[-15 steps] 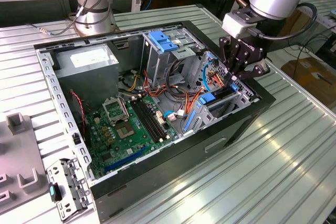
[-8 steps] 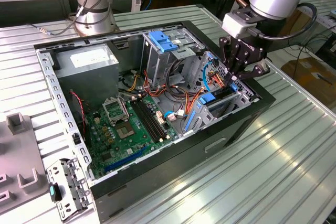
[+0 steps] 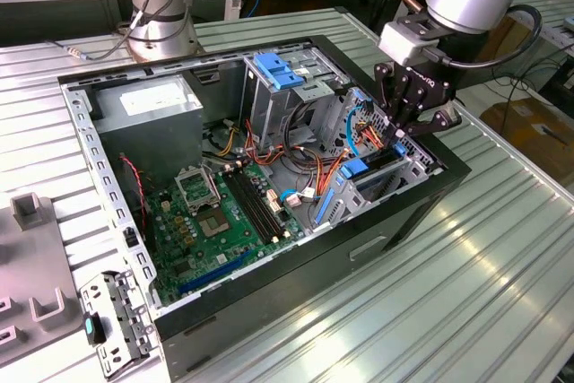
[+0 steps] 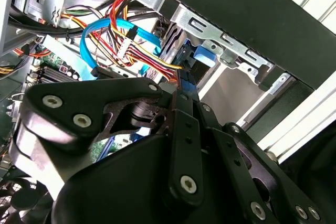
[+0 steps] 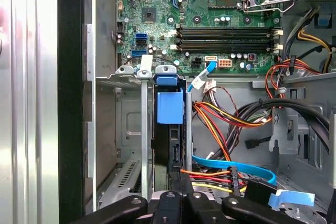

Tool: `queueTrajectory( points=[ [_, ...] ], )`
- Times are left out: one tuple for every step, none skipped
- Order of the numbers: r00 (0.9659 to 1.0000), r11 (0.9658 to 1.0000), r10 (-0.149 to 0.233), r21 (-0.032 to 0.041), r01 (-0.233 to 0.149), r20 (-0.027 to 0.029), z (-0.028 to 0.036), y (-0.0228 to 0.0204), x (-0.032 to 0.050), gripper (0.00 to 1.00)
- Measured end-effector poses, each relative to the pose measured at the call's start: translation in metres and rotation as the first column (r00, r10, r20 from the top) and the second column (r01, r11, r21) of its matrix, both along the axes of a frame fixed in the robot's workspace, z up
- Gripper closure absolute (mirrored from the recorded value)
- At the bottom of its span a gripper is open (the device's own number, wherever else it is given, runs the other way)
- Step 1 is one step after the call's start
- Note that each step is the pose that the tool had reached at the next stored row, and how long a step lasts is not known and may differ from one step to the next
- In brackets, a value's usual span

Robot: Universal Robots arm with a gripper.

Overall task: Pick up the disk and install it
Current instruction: 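Insert the second disk wire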

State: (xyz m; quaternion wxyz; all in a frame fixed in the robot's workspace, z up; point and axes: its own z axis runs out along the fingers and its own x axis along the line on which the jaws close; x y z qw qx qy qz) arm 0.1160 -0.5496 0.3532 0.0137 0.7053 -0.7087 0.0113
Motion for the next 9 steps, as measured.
queueTrajectory(
  points=[
    [1.0, 1.0, 0.0, -0.0001, 0.0, 0.0, 0.0001, 0.0001, -0.0029, 0.89],
    [1.0, 1.0, 0.0, 0.0001, 0.0, 0.0, 0.0, 0.0001, -0.0053, 0.89],
    [1.0, 1.0, 0.0, 0.0001, 0.0, 0.0, -0.0001, 0.0, -0.0077, 0.89],
    [1.0, 1.0, 0.0, 0.0, 0.0, 0.0001, 0.0, 0.0001, -0.0097, 0.89],
    [1.0, 1.0, 0.0, 0.0, 0.0, 0.0, -0.0001, 0.0001, -0.012, 0.89],
    [1.0, 1.0, 0.0, 0.0001, 0.0, 0.0, -0.0001, 0.0001, -0.0144, 0.89],
    [1.0, 1.0, 0.0, 0.0001, 0.0, 0.0, -0.0002, 0.0001, -0.0167, 0.89],
    [1.0, 1.0, 0.0, 0.0001, 0.0, 0.0, -0.0003, 0.0, -0.0192, 0.89],
    [1.0, 1.0, 0.0, 0.0002, 0.0, 0.0, -0.0003, 0.0, -0.0209, 0.89]
  ],
)
